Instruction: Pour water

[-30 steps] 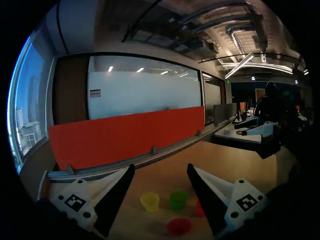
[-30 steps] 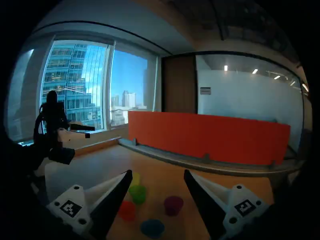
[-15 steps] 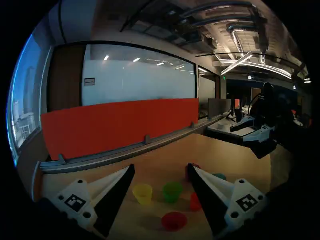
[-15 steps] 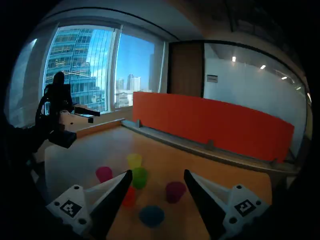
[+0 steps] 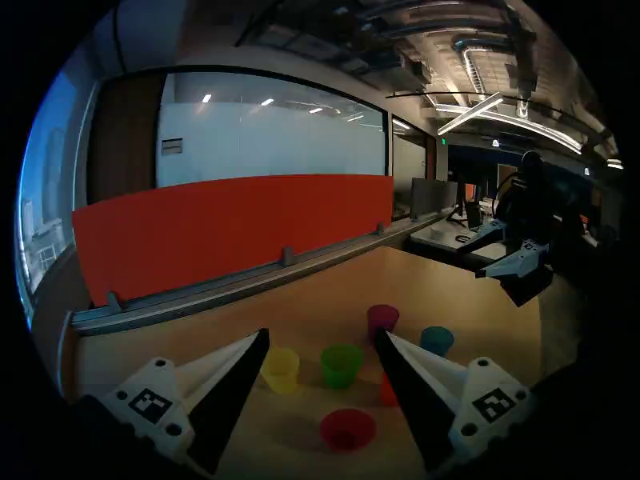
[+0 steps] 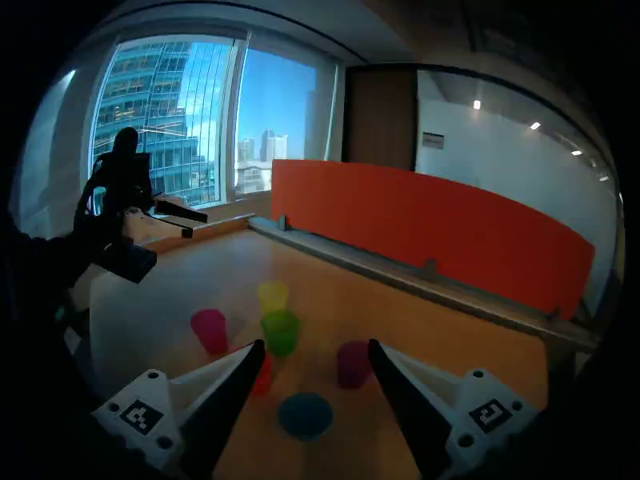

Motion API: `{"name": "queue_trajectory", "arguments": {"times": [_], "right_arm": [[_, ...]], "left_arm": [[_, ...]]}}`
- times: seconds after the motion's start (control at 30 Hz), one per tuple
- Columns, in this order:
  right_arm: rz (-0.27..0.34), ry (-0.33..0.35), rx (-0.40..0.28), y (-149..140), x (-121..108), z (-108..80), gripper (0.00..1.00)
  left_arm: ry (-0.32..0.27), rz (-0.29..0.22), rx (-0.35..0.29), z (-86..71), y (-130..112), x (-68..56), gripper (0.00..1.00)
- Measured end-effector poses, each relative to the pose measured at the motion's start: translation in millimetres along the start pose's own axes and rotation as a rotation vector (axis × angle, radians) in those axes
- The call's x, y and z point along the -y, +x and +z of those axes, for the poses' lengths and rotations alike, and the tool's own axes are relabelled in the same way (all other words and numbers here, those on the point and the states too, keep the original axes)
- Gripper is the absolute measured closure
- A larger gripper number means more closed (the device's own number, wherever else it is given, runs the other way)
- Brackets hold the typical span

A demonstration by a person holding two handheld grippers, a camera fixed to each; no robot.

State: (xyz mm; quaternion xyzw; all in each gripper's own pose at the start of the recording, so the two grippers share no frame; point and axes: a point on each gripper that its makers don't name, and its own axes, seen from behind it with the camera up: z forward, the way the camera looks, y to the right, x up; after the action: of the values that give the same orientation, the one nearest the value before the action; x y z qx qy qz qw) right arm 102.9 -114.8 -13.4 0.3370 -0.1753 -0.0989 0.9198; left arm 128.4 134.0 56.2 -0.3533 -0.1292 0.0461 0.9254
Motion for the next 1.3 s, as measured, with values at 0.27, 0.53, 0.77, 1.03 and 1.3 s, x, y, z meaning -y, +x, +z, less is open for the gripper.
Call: {"name": "queue_trajectory", "arguments": {"times": [0.27, 0.53, 0.77, 1.03, 1.3], "right_arm": [[0.002, 0.013, 0.033, -15.3, 0.5, 5.2, 0.00], [-0.004, 0.020, 0.068, -31.9, -1.2, 6.8, 0.00], [-0.016, 0.027, 0.100, -48.0, -0.1, 10.1, 0.00], [-0.019, 0.042, 0.135, -63.1, 2.9, 15.0, 0.00], [-0.011, 0.045, 0.166, -80.5, 3.5, 21.2, 0.00]], "left_arm": [[-0.025, 0.014, 0.031, 7.9, -14.5, -7.9, 0.03], [-0.059, 0.023, 0.059, 10.1, -26.3, -19.6, 0.03], [-0.079, 0.035, 0.090, 14.1, -39.7, -27.5, 0.03], [-0.084, 0.040, 0.103, 18.4, -45.7, -28.7, 0.03], [-0.079, 0.032, 0.107, 22.9, -48.7, -25.9, 0.03]]}}
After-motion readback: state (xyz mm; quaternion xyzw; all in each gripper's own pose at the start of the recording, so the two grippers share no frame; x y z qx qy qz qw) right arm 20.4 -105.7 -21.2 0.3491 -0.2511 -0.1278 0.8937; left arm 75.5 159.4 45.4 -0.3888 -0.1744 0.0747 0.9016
